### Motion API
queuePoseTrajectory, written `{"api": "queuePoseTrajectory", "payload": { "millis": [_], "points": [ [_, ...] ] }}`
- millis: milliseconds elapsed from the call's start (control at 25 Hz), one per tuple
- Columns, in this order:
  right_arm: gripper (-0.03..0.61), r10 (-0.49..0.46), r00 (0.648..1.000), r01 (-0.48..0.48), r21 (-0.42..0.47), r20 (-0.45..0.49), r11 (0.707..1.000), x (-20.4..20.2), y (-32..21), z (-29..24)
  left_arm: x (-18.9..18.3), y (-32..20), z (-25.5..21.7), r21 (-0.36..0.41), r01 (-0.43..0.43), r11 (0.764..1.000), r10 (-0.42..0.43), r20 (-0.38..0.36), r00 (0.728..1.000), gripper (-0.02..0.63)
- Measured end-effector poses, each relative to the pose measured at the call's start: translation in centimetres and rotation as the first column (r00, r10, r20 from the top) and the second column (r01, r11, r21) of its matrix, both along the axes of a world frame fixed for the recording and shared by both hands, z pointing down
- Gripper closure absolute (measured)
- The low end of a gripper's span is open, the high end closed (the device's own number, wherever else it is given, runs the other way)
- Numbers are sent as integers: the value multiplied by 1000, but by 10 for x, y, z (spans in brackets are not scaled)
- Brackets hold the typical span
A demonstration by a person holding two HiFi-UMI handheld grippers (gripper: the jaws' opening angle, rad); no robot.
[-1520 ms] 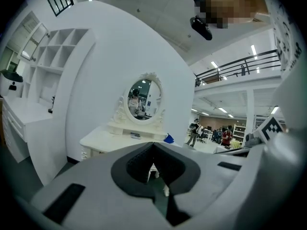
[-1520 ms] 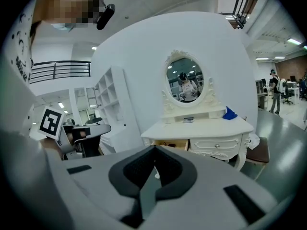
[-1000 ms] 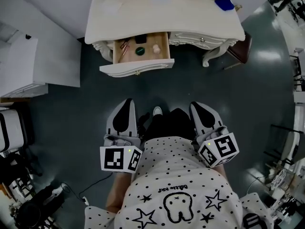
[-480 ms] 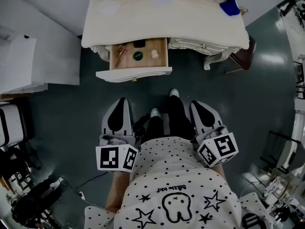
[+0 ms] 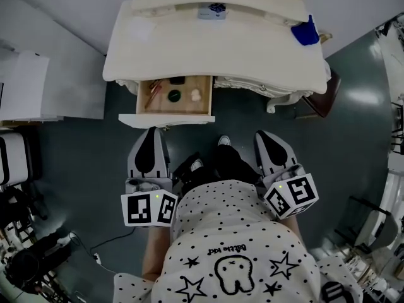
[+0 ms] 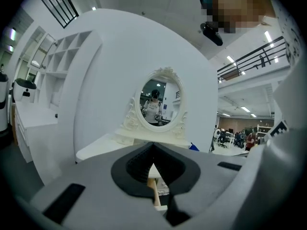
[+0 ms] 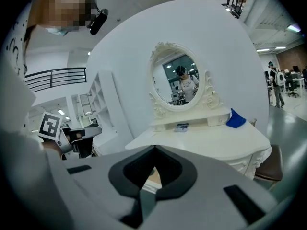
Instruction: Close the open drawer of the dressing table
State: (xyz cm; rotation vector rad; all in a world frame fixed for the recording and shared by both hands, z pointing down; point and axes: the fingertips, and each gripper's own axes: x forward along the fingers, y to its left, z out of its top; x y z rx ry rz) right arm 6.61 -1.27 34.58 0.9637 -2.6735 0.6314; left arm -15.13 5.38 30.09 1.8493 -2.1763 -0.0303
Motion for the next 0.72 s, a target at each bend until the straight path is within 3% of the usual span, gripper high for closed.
{"api": "queuePoseTrajectory", "payload": {
  "millis": [200,720],
  "points": [
    [569,-39,999,39,-1,-3,999,14,-41,9,9,-31,8,-1,56,998,-56,7,998,600],
    [569,-46,999,46,10,-13,999,16,-43,7,-2,-31,7,5,80,997,-80,20,997,601]
  ]
}}
